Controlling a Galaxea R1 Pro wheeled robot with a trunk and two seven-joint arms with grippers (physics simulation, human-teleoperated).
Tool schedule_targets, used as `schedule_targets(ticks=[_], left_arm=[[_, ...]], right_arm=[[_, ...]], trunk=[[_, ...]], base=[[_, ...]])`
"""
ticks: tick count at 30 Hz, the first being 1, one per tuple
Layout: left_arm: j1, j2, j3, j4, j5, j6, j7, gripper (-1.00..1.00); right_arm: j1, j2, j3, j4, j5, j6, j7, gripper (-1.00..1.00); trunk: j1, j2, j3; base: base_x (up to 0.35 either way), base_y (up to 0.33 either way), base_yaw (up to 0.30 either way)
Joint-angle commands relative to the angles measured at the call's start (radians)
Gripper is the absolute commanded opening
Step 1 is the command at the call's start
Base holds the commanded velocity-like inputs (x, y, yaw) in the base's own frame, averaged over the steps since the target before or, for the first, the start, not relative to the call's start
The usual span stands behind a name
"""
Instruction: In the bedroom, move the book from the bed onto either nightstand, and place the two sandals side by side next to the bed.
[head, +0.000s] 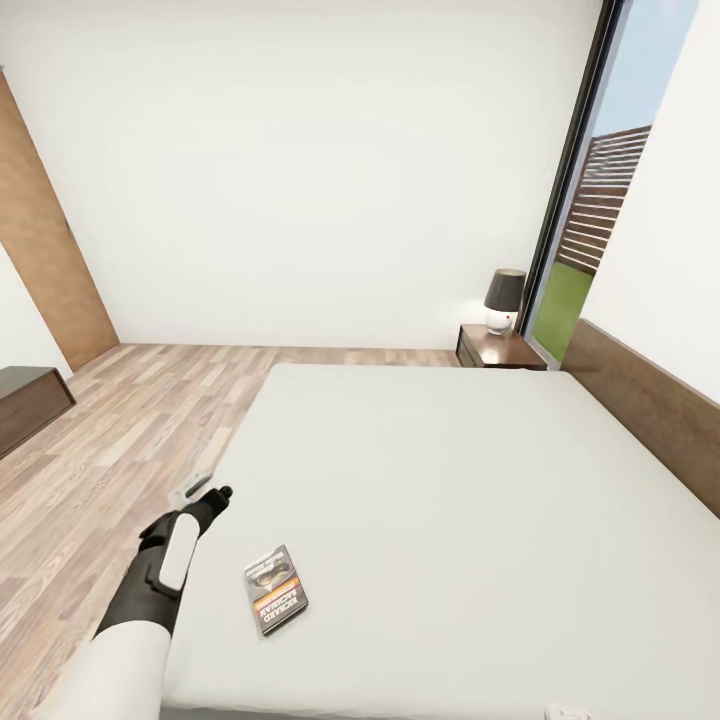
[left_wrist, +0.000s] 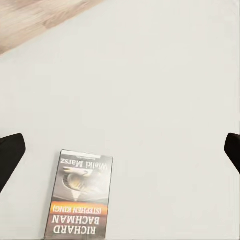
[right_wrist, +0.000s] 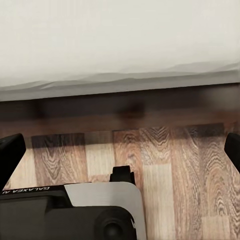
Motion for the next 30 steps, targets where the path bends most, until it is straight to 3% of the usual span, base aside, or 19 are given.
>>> schedule_targets(ticks=[1, 3, 7, 10, 12, 13, 15, 17, 20, 23, 30], left_arm=[[-0.001, -0.001, 0.002, 0.007, 0.011, -0.013, 0.018, 1.0], [-0.001, -0.001, 0.002, 0.035, 0.012, -0.075, 0.068, 1.0], [-0.001, -0.002, 0.004, 0.073, 0.018, -0.151, 0.113, 1.0], [-0.001, -0.002, 0.006, 0.113, 0.073, -0.192, 0.124, 1.0], [-0.002, 0.002, 0.005, 0.133, 0.188, -0.202, 0.122, 1.0], [-0.002, 0.002, 0.004, 0.136, 0.218, -0.203, 0.122, 1.0], [-0.001, 0.003, 0.002, 0.143, 0.318, -0.204, 0.121, 1.0], [-0.002, 0.0, -0.001, 0.15, 0.365, -0.204, 0.121, 1.0], [-0.001, -0.002, -0.02, 0.169, 0.387, -0.203, 0.122, 1.0], [-0.001, 0.001, -0.074, 0.182, 0.398, -0.186, 0.123, 1.0], [-0.002, 0.0, -0.095, 0.185, 0.401, -0.147, 0.124, 1.0]], right_arm=[[-0.001, 0.0, -0.009, 0.0, 0.01, -0.001, 0.004, 1.0], [-0.001, 0.0, -0.009, -0.001, 0.01, -0.001, 0.004, 1.0], [-0.001, 0.0, -0.009, 0.0, 0.01, -0.001, 0.004, 1.0], [-0.001, 0.0, -0.009, 0.0, 0.01, -0.001, 0.004, 1.0], [-0.001, 0.0, -0.009, -0.001, 0.01, -0.001, 0.004, 1.0], [-0.001, 0.0, -0.009, -0.001, 0.01, -0.001, 0.004, 1.0], [-0.001, 0.0, -0.009, -0.001, 0.01, -0.001, 0.004, 1.0], [-0.001, 0.0, -0.009, -0.001, 0.01, -0.001, 0.004, 1.0], [-0.001, 0.0, -0.009, -0.001, 0.01, -0.001, 0.004, 1.0], [-0.001, 0.0, -0.009, -0.001, 0.01, -0.001, 0.004, 1.0], [-0.001, 0.0, -0.009, -0.001, 0.01, 0.0, 0.005, 1.0]], trunk=[[0.0, -0.002, -0.002], [0.0, -0.002, -0.002], [0.0, -0.002, -0.002], [0.0, -0.002, -0.002], [0.0, -0.002, -0.002], [0.0, -0.002, -0.002], [0.0, -0.002, -0.002], [0.0, -0.002, -0.002], [0.0, -0.002, -0.002], [0.0, -0.002, -0.002], [0.0, -0.002, -0.002]], base=[[0.0, 0.0, 0.0], [0.0, 0.0, 0.0], [0.0, 0.0, 0.0], [0.0, 0.0, 0.0], [0.0, 0.0, 0.0], [0.0, 0.0, 0.0], [0.0, 0.0, 0.0], [0.0, 0.0, 0.0], [0.0, 0.0, 0.0], [0.0, 0.0, 0.0], [0.0, 0.0, 0.0]])
